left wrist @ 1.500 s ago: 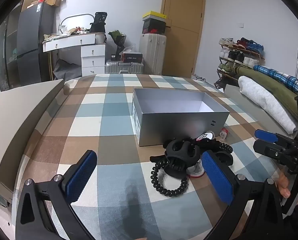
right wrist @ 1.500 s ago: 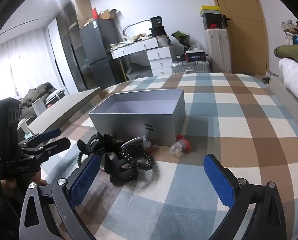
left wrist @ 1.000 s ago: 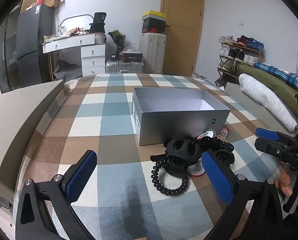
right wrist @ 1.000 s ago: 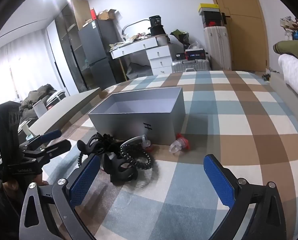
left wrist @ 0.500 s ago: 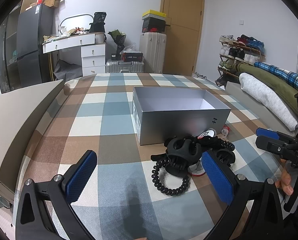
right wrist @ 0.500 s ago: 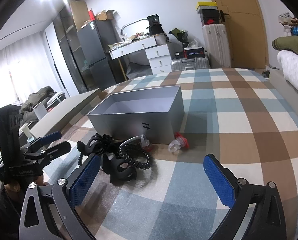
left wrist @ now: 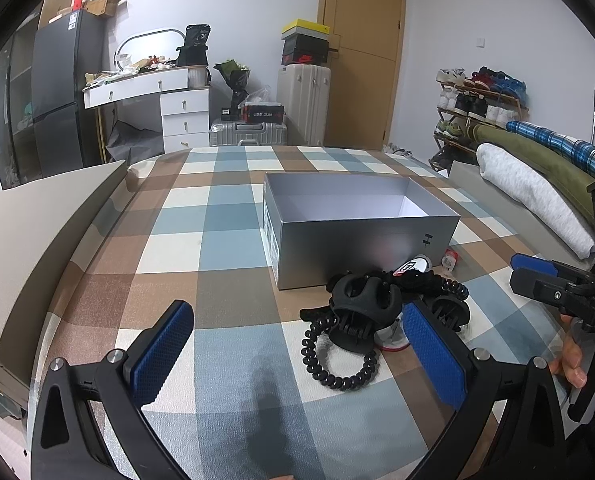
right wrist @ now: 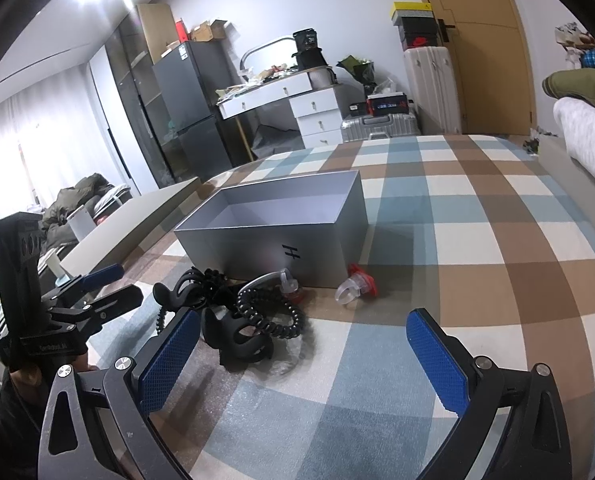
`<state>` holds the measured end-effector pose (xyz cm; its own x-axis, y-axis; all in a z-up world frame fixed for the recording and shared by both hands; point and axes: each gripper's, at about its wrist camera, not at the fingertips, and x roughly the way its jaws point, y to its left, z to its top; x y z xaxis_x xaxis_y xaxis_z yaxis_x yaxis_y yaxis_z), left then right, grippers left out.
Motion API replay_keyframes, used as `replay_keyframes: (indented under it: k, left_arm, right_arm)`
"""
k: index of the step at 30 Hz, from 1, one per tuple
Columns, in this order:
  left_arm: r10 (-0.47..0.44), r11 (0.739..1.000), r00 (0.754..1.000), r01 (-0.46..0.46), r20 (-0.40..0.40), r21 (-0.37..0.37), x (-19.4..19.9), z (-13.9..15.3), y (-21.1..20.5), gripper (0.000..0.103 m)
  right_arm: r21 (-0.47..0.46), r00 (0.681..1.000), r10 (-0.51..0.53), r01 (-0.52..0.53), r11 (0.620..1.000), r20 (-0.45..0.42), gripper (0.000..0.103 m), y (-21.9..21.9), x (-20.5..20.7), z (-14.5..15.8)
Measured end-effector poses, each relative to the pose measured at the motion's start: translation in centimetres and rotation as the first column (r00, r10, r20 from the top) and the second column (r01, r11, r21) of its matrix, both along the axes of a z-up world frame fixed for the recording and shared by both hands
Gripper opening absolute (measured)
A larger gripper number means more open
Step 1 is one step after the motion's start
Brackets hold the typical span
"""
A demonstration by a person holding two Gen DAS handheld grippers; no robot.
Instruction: Organize jewelry
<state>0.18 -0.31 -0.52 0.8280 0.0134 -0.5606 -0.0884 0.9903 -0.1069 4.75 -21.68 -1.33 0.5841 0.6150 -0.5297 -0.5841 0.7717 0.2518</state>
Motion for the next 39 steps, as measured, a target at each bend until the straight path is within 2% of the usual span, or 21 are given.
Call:
replay_keyframes:
  k: [17,25,39]
  left_arm:
    - [0.000,1.000,1.000,0.000,-0.011,0.010,0.12,-0.26,-0.03,0.102]
    - [-0.003,1.000,1.000,0.003,-0.014,0.022,0.01,-0.21,-0.04,0.102]
    - [-0.002,1.000,1.000,0.002,-0.018,0.027,0.04,-0.10,-0.15,0.102]
  right_arm:
    - [-0.005,1.000,-0.017,0.017,1.000,-0.006,0.103,-0.16,0.04,0.01]
    - [-0.021,0.998,-0.035,0.034,0.999,-0.043,0.103,-0.08,0.74,-0.08]
    - [-0.064,0.999,-0.021,0.018,0.998,-0.038,0.103,0.66,0.90,-0.08]
